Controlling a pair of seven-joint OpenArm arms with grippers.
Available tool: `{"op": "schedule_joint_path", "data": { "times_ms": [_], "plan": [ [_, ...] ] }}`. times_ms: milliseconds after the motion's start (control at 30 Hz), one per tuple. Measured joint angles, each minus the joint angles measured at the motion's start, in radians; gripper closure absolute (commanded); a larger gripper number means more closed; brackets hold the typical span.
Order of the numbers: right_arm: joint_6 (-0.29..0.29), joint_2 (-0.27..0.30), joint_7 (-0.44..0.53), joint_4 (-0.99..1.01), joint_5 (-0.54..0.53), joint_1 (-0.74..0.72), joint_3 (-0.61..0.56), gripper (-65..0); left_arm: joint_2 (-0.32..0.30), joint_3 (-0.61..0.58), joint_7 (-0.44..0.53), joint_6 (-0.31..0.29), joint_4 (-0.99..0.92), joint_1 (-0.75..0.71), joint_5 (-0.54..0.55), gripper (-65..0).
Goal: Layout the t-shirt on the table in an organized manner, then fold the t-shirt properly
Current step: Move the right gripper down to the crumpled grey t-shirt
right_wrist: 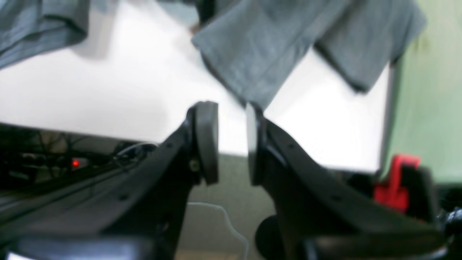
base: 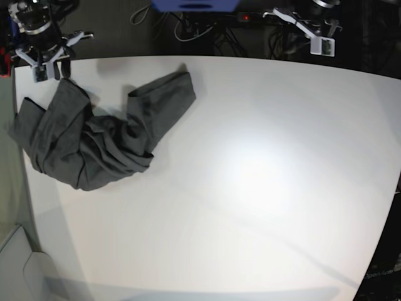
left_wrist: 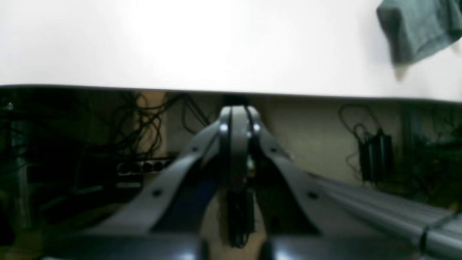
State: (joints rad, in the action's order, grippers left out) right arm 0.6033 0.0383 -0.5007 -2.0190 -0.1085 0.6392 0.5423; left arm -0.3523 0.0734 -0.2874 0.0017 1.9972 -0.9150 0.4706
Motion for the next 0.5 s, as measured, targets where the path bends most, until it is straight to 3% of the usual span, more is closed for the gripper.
{"op": "schedule_joint_path", "data": {
  "times_ms": [133,267,500],
  "plan": [
    [0.094,0.000,-0.140,0.001,-0.001,-0.115,0.064,-15.1,-0.025,0.003,0.004,-0.002,0.000,0.014,0.032,-0.4],
    [0.092,0.005,-0.234,0.003,0.005,-0.206,0.119,-15.1,-0.025,0.002,0.000,-0.001,0.000,0.028,0.032,-0.5],
    [0.095,0.030,-0.261,0.091,0.003,-0.244,0.100,-15.1,-0.027,0.002,-0.001,-0.002,-0.001,0.049,0.033,-3.2]
  ]
}}
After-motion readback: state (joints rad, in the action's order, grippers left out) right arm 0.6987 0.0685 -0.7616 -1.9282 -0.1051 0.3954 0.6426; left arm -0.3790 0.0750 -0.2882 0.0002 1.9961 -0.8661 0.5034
